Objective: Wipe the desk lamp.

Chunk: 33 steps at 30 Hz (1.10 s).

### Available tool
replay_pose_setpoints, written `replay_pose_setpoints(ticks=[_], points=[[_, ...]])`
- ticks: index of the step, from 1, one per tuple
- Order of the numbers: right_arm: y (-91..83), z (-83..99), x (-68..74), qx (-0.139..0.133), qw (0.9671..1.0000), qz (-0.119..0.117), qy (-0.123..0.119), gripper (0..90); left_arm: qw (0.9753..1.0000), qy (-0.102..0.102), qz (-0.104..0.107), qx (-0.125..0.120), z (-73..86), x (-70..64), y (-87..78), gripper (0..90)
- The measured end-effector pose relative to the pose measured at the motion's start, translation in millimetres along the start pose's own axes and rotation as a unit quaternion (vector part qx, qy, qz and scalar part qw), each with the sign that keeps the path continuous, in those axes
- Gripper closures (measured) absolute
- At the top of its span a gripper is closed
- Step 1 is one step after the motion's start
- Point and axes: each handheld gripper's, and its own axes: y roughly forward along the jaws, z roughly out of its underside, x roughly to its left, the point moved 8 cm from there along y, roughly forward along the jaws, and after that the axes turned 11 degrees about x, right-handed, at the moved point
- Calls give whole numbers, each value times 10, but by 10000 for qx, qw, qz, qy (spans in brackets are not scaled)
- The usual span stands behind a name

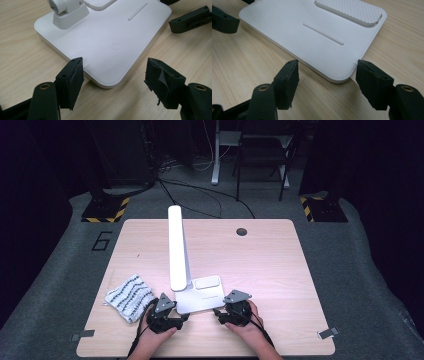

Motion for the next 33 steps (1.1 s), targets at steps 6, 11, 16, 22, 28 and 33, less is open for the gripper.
replay_pose_setpoints(ticks=[6,11,16,22,28,33], points=[[-6,-7,52,-31,10000,-2,-95,359,9999,-88,-113,6,5,68,14,326],[-6,-10,97,-45,9999,-39,-92,361,9998,-123,-163,-3,1,129,24,331],[2,-21,122,-49,9999,25,-125,373,9996,-191,-223,7,-3,196,48,346],[33,-40,155,-29,9993,267,-259,374,9995,-257,-193,-2,-17,244,54,344],[52,-65,130,-19,9994,289,-175,376,9994,-284,-185,-26,-34,256,66,341],[66,-85,88,-23,9995,296,-142,387,9993,-314,-204,-40,-54,277,82,344]])
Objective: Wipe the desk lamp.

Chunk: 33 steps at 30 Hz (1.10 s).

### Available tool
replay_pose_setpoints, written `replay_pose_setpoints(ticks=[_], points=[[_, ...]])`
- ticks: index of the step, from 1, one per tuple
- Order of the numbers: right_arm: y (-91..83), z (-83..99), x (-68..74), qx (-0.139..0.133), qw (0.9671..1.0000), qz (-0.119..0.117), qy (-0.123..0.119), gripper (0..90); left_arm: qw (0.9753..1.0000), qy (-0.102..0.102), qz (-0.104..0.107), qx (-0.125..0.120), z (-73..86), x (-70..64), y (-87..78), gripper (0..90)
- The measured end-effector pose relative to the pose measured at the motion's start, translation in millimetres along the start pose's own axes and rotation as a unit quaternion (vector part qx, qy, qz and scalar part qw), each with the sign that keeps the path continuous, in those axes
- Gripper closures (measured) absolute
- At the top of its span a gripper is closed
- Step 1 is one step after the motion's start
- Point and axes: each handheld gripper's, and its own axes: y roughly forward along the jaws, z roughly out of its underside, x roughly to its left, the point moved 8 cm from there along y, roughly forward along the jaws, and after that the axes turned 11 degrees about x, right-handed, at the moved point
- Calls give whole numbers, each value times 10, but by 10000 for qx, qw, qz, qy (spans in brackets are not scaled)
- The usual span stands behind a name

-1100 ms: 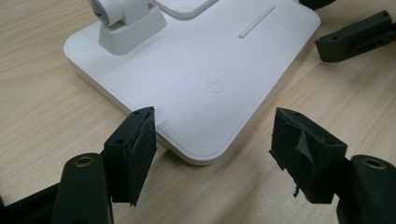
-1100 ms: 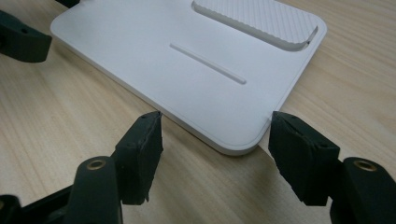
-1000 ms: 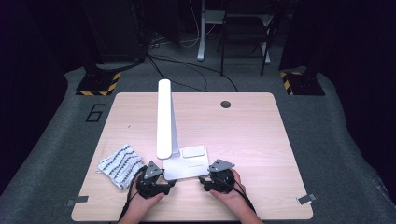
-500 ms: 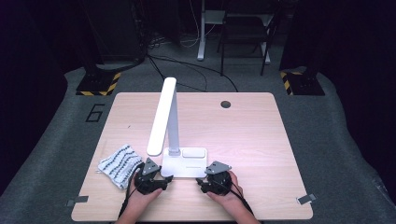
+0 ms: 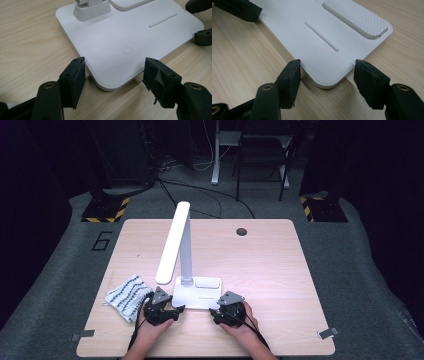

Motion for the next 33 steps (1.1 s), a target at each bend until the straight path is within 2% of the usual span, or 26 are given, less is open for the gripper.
replay_pose_setpoints(ticks=[7,14,16,20,23,24,29,33], points=[[26,-29,-49,10,9999,-33,129,403,10000,-54,0,-22,-29,19,27,347],[29,-40,-71,-14,10000,-3,89,410,9998,-158,9,-73,-37,17,34,350],[12,-33,-56,9,9999,-69,130,411,9999,-147,43,-60,-39,14,20,353],[-41,-32,-63,-61,9999,-78,66,403,9998,-120,92,-158,-65,-5,-39,352],[-106,-27,-77,-148,9997,-96,189,397,9997,-70,77,-203,-76,-15,-73,351],[-126,-27,-90,-188,9997,-95,157,397,9997,-53,54,-223,-78,-11,-80,350],[-225,-26,-109,-292,9990,-179,292,391,9992,-129,98,-367,-91,-17,-181,349],[-351,-42,-133,-442,9982,-208,358,386,9991,-84,129,-401,-79,-17,-283,349]])
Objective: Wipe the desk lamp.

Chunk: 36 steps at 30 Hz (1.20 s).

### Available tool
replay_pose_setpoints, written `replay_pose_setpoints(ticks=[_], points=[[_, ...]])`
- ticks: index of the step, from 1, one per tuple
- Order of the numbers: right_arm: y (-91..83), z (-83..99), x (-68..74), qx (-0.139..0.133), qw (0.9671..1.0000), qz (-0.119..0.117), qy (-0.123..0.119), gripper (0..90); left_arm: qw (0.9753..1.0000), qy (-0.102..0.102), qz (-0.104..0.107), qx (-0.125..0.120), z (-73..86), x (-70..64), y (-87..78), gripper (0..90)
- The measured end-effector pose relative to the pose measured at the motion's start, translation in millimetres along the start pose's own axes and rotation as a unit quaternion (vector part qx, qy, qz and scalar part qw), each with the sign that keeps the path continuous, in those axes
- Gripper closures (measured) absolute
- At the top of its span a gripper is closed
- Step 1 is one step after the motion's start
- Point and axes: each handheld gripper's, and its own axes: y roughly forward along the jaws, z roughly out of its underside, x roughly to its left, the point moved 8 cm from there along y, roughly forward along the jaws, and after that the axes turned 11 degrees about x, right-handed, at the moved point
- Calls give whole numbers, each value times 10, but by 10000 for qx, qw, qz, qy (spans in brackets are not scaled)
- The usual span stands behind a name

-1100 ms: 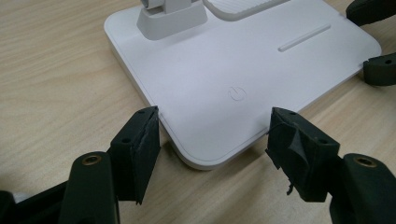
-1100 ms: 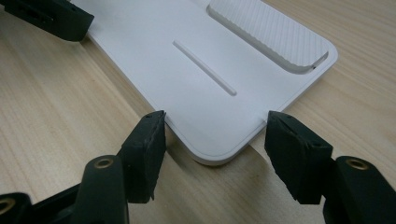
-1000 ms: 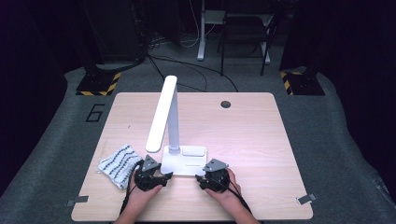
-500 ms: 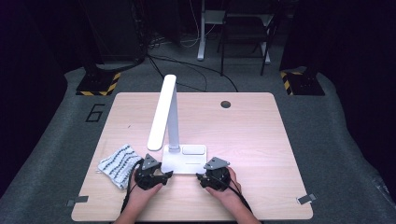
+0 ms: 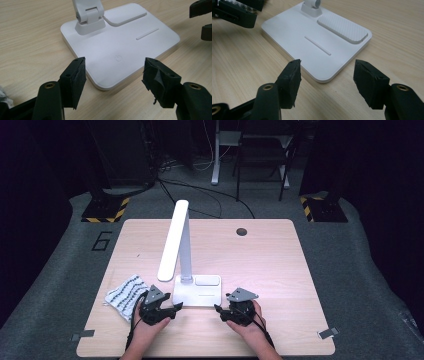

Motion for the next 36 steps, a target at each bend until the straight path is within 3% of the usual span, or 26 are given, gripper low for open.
replay_pose_setpoints(ticks=[12,21,22,31,36], points=[[-322,98,-107,-236,9996,-11,141,375,9995,-15,71,-316,-75,1,-239,349],[-519,181,-238,-418,9986,41,319,374,9991,-14,115,-416,-58,-31,-336,353],[-548,212,-267,-438,9984,63,354,374,9993,55,122,-358,-44,-28,-355,353],[-623,351,-382,-388,9977,124,541,375,9991,37,151,-402,13,-21,-436,354],[-653,450,-436,-316,9974,167,618,375,9991,21,58,-421,60,42,-468,356]])
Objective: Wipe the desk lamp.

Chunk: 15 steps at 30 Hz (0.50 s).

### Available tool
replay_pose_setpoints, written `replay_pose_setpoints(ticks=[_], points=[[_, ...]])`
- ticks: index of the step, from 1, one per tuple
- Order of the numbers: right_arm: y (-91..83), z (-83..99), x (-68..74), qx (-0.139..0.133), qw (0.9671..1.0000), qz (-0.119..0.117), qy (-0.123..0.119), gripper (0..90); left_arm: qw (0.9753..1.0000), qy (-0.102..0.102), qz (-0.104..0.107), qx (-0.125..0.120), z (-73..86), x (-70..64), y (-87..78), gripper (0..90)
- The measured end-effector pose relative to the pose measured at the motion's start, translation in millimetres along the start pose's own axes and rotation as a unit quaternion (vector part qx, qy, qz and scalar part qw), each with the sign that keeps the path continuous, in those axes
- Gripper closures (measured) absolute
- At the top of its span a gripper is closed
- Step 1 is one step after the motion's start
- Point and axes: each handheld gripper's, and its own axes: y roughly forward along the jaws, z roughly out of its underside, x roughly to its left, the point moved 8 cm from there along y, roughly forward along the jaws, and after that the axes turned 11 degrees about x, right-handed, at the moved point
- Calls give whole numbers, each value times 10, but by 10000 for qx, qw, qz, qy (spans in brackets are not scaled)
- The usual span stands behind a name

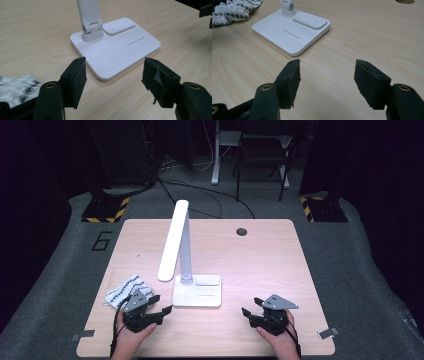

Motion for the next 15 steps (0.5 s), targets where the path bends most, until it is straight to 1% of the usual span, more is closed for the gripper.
replay_pose_setpoints(ticks=[1,3,5,7,9,11,13,14,15], points=[[-1,19,-13,18,10000,1,37,375,10000,-9,27,22,10,12,-12,356],[14,46,-53,48,9999,29,116,376,10000,-35,6,15,23,46,-24,358],[42,56,-87,58,9998,24,181,376,9999,-110,-10,-32,27,74,-30,358],[73,57,-111,73,9997,51,243,376,9999,-113,-26,-2,47,98,-38,361],[98,61,-132,109,9996,73,241,376,9999,-125,-45,11,65,130,-45,362],[130,67,-145,111,9994,79,316,376,9998,-202,-90,1,79,172,-54,363],[155,89,-170,159,9990,170,369,376,9996,-248,-153,-58,79,211,-57,363],[161,105,-185,170,9989,173,406,376,9994,-306,-146,-52,83,220,-61,363],[161,105,-185,170,9989,173,406,376,9993,-323,-154,-55,85,235,-62,363]])
